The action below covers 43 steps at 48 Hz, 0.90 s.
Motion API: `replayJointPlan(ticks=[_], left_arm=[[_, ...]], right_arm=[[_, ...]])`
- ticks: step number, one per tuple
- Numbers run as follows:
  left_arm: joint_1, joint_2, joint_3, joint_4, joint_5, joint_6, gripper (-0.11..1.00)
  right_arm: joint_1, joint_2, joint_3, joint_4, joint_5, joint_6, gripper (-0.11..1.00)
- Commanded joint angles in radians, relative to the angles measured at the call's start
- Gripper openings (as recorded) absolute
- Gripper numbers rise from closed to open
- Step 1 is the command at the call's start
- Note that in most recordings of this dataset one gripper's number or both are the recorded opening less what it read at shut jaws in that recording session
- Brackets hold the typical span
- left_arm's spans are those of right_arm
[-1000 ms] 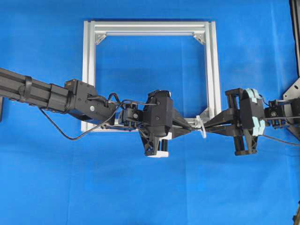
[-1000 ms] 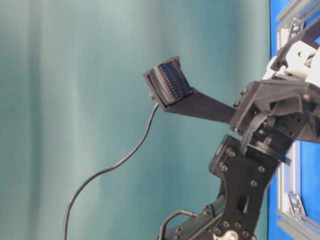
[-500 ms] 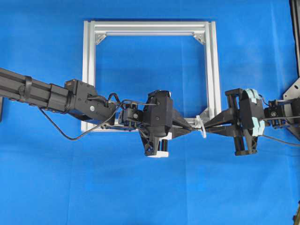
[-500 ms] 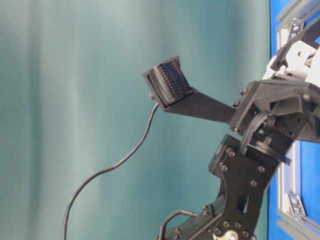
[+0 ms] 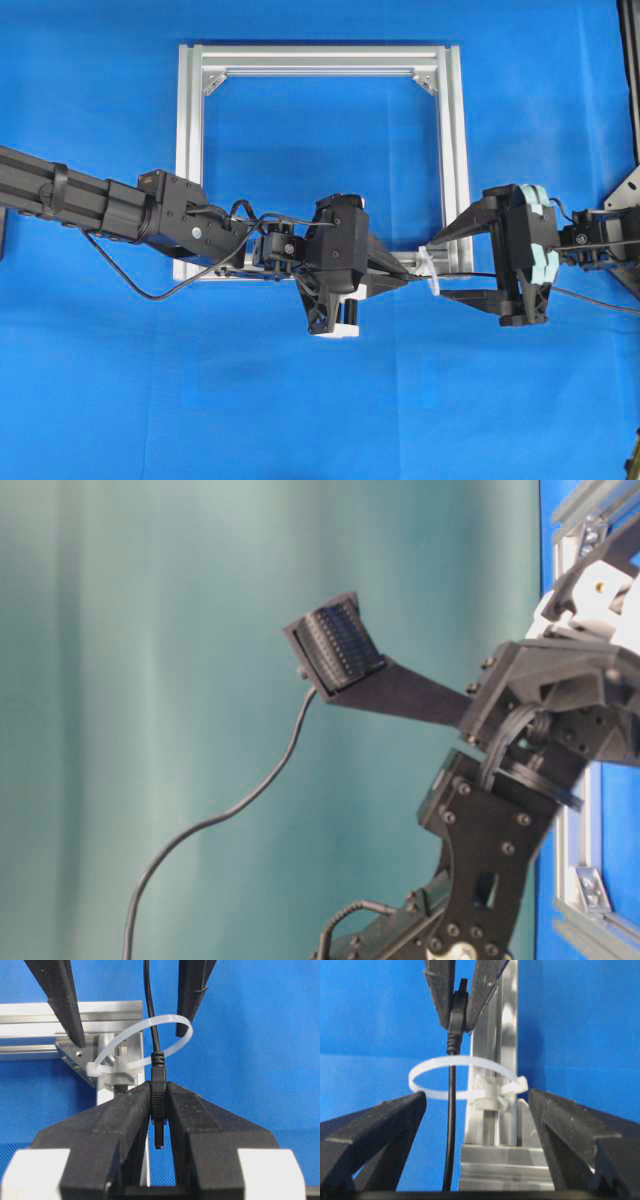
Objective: Insert the wire through the string loop located on the right side.
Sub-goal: 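Open the right gripper and release the cable, then pull the cable through the loop with the left gripper leftward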
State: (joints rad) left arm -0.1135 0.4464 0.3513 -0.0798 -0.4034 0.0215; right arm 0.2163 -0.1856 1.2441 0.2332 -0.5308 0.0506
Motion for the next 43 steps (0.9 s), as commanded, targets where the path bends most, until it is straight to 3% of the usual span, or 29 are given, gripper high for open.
replayJointPlan(ticks=[1, 22, 43], left_arm=[[-0.002, -0.025, -0.02, 0.003, -0.005, 0.0, 0.08], [0.005, -0.072, 0.044, 0.003, -0.003, 0.008, 0.08], [0.0, -0.288, 0.348, 0.003, -0.049, -0.005, 0.08]], right_arm=[[0.0, -0.012, -0.009, 0.002, -0.003, -0.002, 0.94], [0.0, -0.012, -0.009, 0.002, -0.003, -0.003, 0.94], [0.0, -0.012, -0.009, -0.002, -0.003, -0.005, 0.94]])
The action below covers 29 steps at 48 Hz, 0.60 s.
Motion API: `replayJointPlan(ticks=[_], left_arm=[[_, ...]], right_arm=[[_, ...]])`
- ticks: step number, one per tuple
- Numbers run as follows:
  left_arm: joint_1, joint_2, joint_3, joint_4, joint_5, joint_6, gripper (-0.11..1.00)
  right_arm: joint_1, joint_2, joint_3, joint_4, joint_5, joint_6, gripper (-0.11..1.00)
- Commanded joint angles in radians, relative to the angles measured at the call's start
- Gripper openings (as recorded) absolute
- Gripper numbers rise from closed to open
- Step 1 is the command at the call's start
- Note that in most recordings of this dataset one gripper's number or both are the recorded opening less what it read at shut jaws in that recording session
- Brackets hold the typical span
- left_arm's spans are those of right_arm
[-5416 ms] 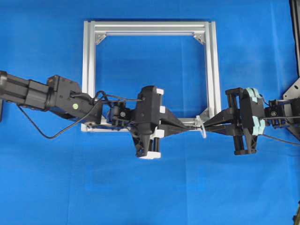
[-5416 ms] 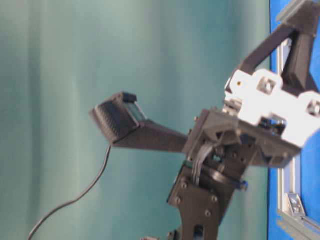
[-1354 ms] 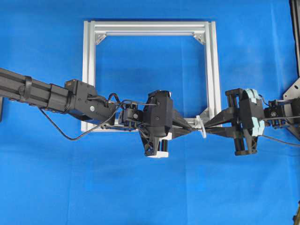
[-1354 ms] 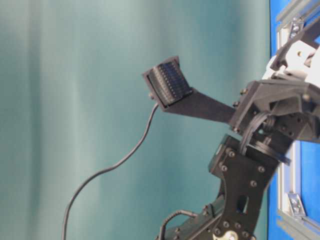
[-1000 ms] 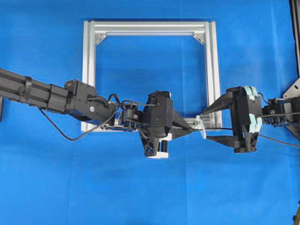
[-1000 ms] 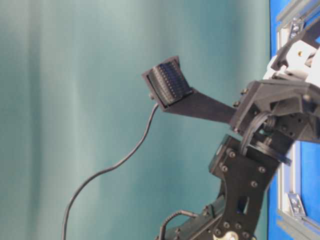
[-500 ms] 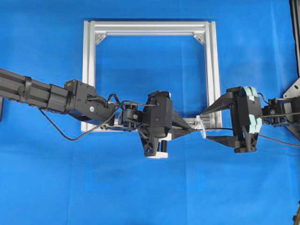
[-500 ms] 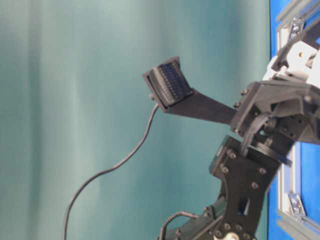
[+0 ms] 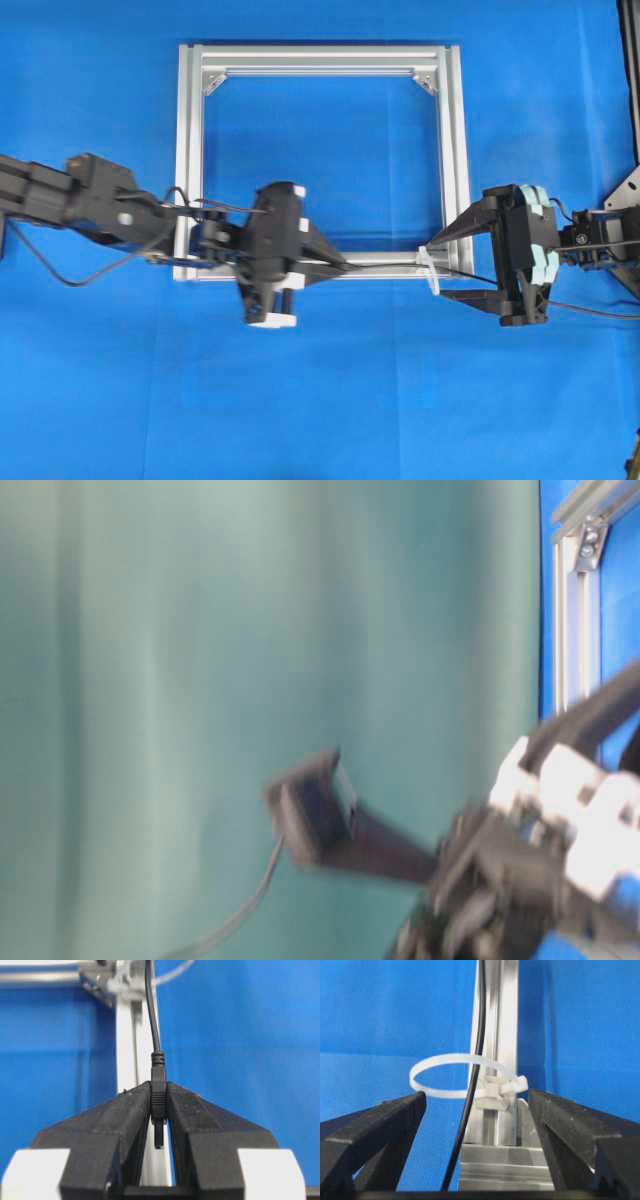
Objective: Insert the wire through the string loop located on the right side.
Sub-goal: 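Pull the cable through the loop with the left gripper leftward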
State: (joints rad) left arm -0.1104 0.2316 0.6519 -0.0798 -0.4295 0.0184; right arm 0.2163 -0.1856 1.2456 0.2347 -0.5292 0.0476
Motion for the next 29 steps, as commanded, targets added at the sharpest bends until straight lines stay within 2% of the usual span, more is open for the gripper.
replayJointPlan(ticks=[1, 20, 29], left_arm=[[-0.003, -0.086, 0.064, 0.002, -0.029, -0.002, 0.08], [-0.008, -0.342, 0.414, 0.002, -0.081, -0.078, 0.08], [-0.009, -0.463, 0.558, 0.002, -0.078, -0.077, 0.08]], right_arm=[[0.002, -0.012, -0.012, -0.003, -0.005, -0.002, 0.94], [0.0, -0.012, -0.012, -0.005, -0.005, -0.002, 0.94], [0.0, -0.012, -0.014, -0.005, -0.005, -0.003, 0.93]])
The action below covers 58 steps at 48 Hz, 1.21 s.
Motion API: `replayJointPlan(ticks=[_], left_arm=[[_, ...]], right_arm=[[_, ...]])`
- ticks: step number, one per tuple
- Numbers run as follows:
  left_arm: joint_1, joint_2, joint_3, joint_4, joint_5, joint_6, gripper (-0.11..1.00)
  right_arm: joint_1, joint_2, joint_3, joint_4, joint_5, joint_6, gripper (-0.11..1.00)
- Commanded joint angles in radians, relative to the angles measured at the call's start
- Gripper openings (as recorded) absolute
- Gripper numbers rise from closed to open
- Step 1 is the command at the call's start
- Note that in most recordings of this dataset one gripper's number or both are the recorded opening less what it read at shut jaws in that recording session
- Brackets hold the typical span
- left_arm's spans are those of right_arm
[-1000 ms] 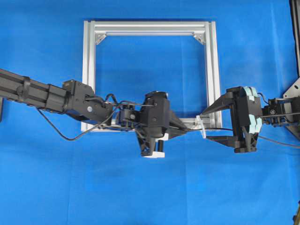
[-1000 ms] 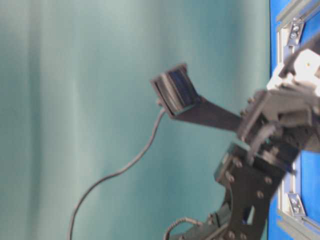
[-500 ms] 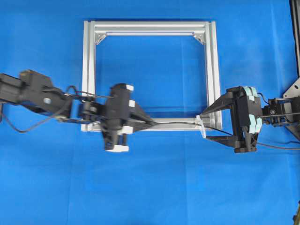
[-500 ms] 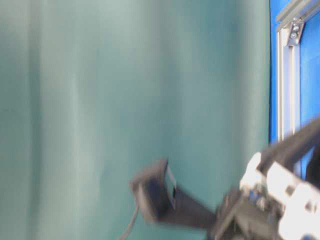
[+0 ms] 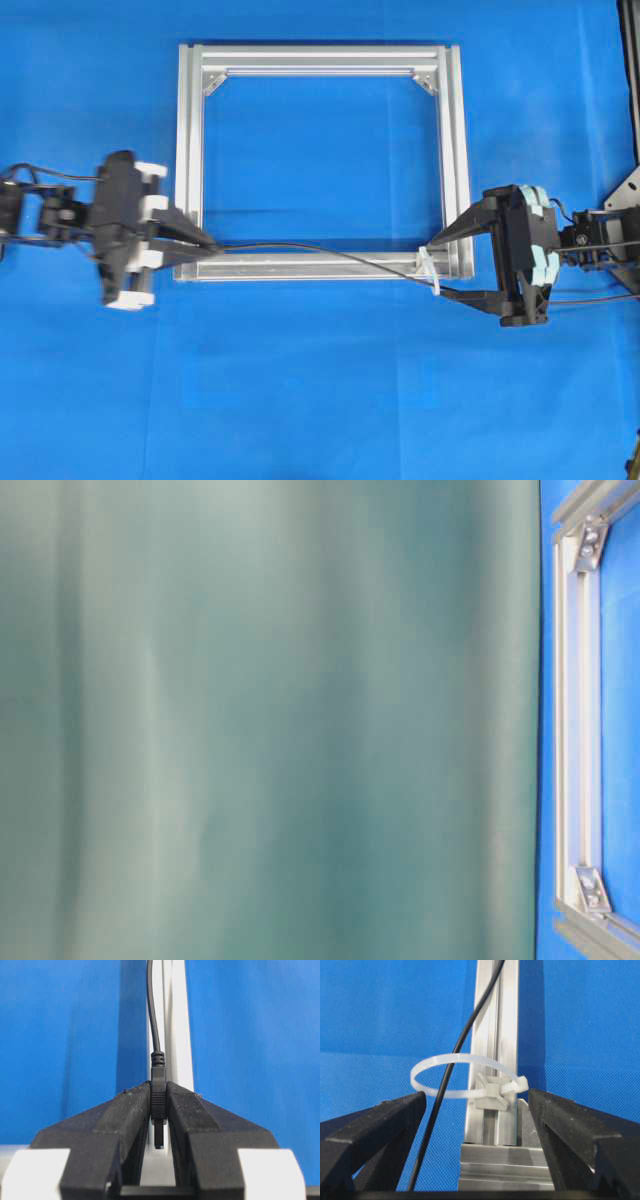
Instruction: Insert the wire through the string loop located on the right side.
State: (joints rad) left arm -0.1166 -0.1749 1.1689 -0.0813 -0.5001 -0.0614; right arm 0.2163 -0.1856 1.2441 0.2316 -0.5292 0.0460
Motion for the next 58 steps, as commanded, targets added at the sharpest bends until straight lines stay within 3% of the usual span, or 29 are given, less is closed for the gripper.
replayJointPlan(ticks=[1, 15, 42, 46, 54, 56, 58], left_arm=[[-0.003, -0.077, 0.066, 0.003, -0.008, 0.005, 0.08], [-0.003, -0.181, 0.184, 0.005, 0.006, 0.015, 0.08], [-0.003, -0.195, 0.167, 0.005, 0.087, 0.023, 0.09], [-0.003, -0.195, 0.167, 0.005, 0.087, 0.021, 0.24], [-0.003, -0.196, 0.169, 0.003, 0.087, 0.023, 0.76], [-0.003, -0.196, 0.169, 0.003, 0.087, 0.023, 0.82], [-0.003, -0.196, 0.169, 0.003, 0.089, 0.023, 0.79]], right_arm=[[0.0, -0.012, -0.012, -0.002, -0.005, -0.002, 0.93], [0.0, -0.014, -0.015, -0.002, -0.005, -0.012, 0.93], [0.0, -0.014, -0.023, 0.0, 0.023, -0.014, 0.93], [0.002, -0.014, -0.025, -0.002, 0.029, -0.014, 0.93], [0.0, -0.014, -0.029, 0.0, 0.031, -0.015, 0.93], [0.002, -0.014, -0.029, -0.002, 0.031, -0.015, 0.93], [0.0, -0.014, -0.029, -0.002, 0.031, -0.015, 0.93]])
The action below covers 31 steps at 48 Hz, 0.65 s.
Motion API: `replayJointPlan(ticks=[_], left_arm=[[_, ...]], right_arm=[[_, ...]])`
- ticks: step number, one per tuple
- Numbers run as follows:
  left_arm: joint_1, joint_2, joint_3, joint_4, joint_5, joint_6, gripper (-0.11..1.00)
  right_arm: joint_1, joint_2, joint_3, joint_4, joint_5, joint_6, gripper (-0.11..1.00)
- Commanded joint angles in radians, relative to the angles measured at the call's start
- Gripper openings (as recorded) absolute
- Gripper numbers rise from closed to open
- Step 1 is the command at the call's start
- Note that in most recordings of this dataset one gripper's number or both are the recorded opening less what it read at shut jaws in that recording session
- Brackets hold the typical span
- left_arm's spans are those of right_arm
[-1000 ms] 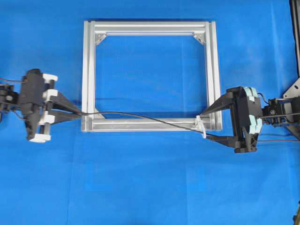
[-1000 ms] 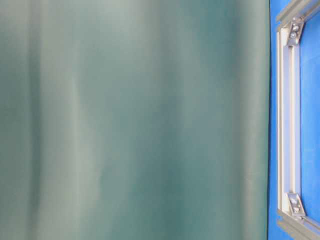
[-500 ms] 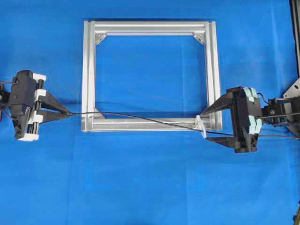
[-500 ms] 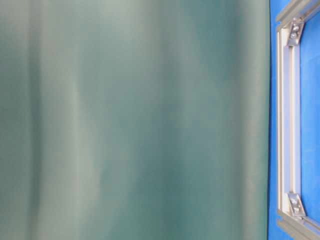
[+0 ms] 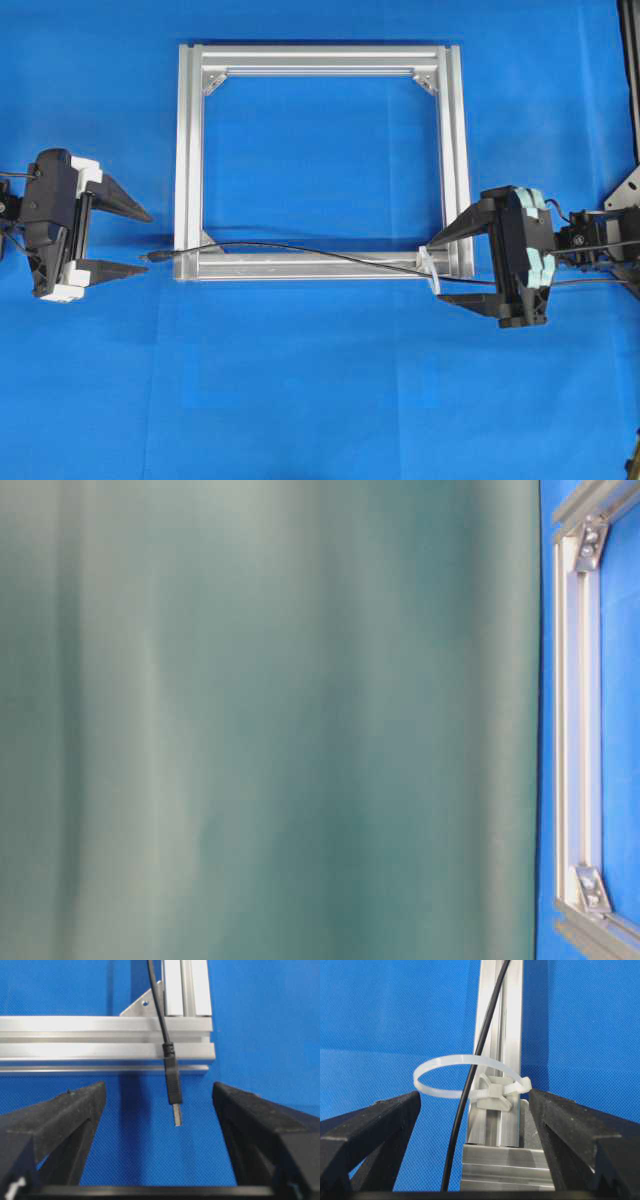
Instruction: Insert the wire through the string loop located on the right side.
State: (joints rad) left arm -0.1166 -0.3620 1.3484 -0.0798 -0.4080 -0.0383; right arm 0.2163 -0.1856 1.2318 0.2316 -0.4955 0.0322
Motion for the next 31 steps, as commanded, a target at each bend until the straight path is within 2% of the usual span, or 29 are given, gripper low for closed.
replayJointPlan(ticks=[1, 4, 16, 31], left_arm=[[-0.003, -0.009, -0.011, 0.002, -0.003, 0.0, 0.77], [-0.003, -0.009, -0.012, 0.003, -0.005, 0.0, 0.73], [0.009, -0.017, -0.031, 0.002, 0.012, 0.0, 0.74], [0.034, -0.19, -0.123, 0.002, 0.175, 0.011, 0.74]], right_arm=[[0.0, -0.015, -0.015, -0.002, -0.003, -0.002, 0.93], [0.0, -0.018, -0.017, -0.002, 0.002, -0.002, 0.93], [0.0, -0.077, -0.02, -0.002, 0.043, -0.003, 0.93], [-0.025, -0.275, -0.057, -0.002, 0.232, -0.005, 0.93]])
